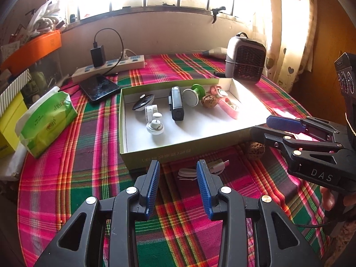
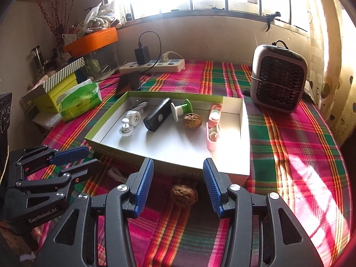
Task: Organize objects
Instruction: 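Lift both open tools up and away from the box, then move the right tool to the walnut while the left tool approaches the white USB cable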
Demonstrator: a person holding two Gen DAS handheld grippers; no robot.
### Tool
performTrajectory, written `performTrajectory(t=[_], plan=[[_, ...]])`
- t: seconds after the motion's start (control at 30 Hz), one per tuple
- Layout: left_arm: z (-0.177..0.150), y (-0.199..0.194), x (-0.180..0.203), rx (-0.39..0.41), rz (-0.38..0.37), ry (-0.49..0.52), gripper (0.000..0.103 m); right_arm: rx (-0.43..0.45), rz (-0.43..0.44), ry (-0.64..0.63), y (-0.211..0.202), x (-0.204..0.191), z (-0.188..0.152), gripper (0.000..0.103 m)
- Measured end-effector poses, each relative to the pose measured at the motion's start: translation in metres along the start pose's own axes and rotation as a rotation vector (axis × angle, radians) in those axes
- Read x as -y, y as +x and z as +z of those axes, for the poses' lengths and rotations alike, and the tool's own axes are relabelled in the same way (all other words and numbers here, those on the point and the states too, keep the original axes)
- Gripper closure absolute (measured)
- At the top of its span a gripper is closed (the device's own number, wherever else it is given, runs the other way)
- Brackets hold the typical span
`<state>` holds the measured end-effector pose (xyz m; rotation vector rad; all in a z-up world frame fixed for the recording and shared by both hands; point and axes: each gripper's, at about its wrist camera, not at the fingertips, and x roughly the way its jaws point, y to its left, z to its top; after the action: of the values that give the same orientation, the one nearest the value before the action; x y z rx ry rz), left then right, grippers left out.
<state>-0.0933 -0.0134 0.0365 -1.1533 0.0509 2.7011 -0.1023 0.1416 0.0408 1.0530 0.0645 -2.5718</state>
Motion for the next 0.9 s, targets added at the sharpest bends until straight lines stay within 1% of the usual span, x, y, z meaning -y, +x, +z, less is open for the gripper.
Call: performTrajectory(t=[0.3,0.53,0.77,0.83,0.9], plan=[[-0.01,0.008,-0.008,-0.039,-0.027,-0.032,0.07,-0.037,-0.009,0.046,0.001,0.013,-0.018,0.055],[-0.012,0.013,-0.012,-0.054,-0.02,-0.041,0.07,-0.084,-0.002,0.015,0.016,0.006,-0.023,0.055],[-0.011,0.019,-0.01,-0.063,-0.041,-0.034,0.07,-0.123,-0.02,-0.008,0.028,0.001,-0.022,0.055],[-0.01,0.021,-0.01,-0.068,-0.057,-0.031,0.07,-0.125,-0.031,-0.018,0.03,-0.001,-0.021,0.055],[-0.009,0.023,-0.009,-0.071,-0.056,-0.027,0.07,-0.128,-0.036,-0.022,0.031,-0.002,-0.02,0.055]])
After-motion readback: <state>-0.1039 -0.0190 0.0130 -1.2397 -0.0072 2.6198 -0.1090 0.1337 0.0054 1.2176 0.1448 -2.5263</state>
